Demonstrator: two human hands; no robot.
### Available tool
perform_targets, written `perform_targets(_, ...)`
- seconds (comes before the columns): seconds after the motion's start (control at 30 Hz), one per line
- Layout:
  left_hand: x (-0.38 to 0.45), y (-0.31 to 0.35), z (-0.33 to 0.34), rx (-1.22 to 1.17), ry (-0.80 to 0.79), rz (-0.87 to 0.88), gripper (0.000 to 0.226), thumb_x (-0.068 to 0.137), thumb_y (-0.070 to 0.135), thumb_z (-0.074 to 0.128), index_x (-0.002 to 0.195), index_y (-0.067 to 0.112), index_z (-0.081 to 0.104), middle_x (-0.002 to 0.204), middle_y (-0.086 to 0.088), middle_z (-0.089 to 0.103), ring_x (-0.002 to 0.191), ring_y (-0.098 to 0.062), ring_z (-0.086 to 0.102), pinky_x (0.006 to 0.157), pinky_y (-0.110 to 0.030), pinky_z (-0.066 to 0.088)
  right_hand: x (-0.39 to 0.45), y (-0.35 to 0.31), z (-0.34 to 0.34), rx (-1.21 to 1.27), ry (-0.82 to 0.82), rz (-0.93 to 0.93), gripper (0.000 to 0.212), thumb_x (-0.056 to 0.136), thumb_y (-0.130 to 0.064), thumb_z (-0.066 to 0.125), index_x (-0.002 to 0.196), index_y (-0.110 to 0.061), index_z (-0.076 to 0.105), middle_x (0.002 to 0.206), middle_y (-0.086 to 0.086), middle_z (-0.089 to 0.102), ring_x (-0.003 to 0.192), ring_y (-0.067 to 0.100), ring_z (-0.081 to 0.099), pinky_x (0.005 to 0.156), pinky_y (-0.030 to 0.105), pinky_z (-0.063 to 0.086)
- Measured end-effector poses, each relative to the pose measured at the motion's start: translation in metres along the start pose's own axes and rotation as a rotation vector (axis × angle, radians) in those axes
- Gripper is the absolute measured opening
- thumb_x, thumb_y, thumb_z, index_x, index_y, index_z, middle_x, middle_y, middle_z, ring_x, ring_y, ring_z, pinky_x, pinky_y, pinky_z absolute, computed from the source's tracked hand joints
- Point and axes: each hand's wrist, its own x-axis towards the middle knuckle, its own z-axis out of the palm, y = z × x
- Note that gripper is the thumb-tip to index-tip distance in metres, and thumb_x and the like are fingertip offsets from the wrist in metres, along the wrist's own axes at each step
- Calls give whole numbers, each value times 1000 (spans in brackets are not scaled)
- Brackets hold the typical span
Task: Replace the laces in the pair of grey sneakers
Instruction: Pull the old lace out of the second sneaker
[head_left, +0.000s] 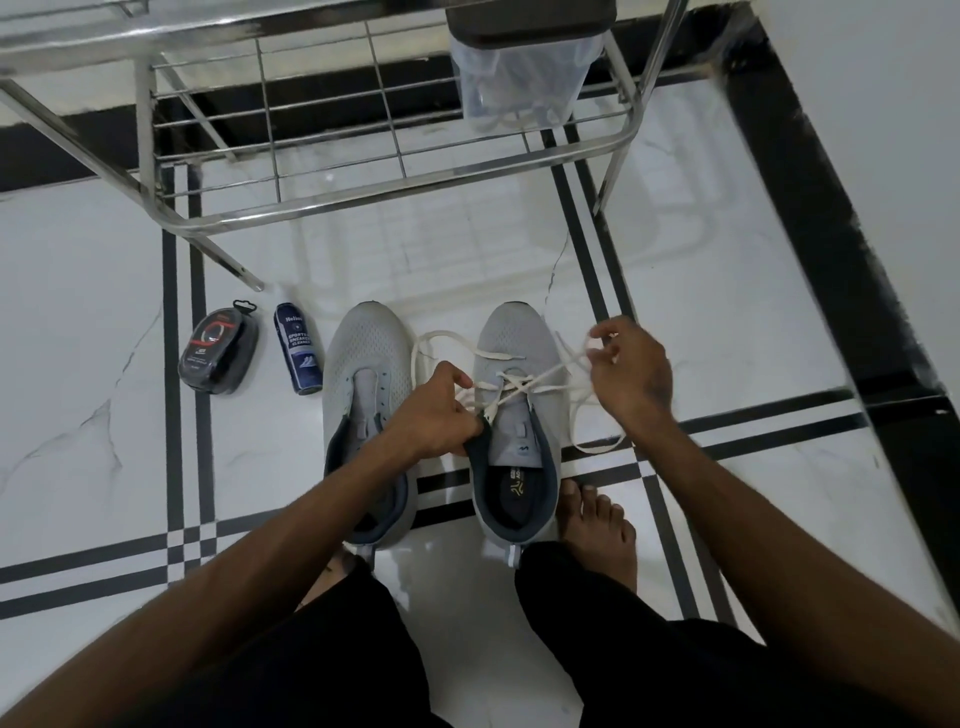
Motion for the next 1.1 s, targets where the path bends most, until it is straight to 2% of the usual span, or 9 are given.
perform_targets(0.07,-1,0,1,34,7,11,47,79,11,65,117,23,41,89,-10,75,80,-28,73,83,-49,59,4,9,-4,-171,-79,32,29,97,-9,60,122,-22,61,120,5,62,108,24,62,81,30,49)
perform_targets(0.17,1,5,2,98,7,43,48,80,11,64,120,24,40,88,-8,75,78,-27,73,82,-48,59,-9,-2,1,-239,-59,-200,32,92,-10,61,123,-20,63,131,4,48,120,19,47,86,28,47)
perform_targets(0.4,-4,8,2,152,1,54,49,80,9,63,121,22,39,90,-13,73,80,-29,72,81,-51,57,-25,-30,40,-500,-366,-683,15,88,-20,64,98,-10,69,102,7,60,102,26,51,76,36,46)
perform_targets(0.53,-4,7,3,88,-1,22,51,78,6,64,121,21,40,88,-15,73,82,-33,72,82,-52,57,-13,-23,30,-468,-415,-687,17,88,-34,68,94,-18,72,96,-1,60,99,20,50,66,31,35)
perform_targets(0.67,-1,9,3,123,-4,52,51,79,6,62,121,22,39,85,-14,73,80,-32,71,80,-52,58,-13,-32,23,-536,-436,-713,18,92,-21,60,78,-11,64,86,3,58,90,23,56,62,33,37)
perform_targets(0.8,0,13,1,102,0,65,50,81,6,63,122,20,38,83,-11,74,77,-28,73,80,-48,59,10,-16,-2,-395,-35,-199,15,96,-18,48,91,-11,60,93,6,58,90,26,62,67,36,47)
perform_targets(0.9,1,15,1,84,-25,55,52,81,5,64,122,21,37,86,-12,74,81,-29,73,81,-49,59,7,3,-12,-428,-33,-21,25,96,-18,53,119,-9,60,124,11,55,113,28,55,89,38,49)
perform_targets(1.0,3,15,3,117,-37,54,53,80,7,64,122,23,37,86,-11,74,80,-29,73,80,-49,59,-10,-4,3,-267,-87,-245,32,87,-11,59,119,-14,61,131,2,45,111,19,52,81,26,45)
perform_targets(1.1,4,15,3,102,-33,57,52,80,5,63,121,23,37,89,-16,73,82,-33,72,79,-52,58,-25,-21,24,-371,-415,-520,27,85,-24,58,107,-11,67,117,6,51,103,23,54,79,32,48)
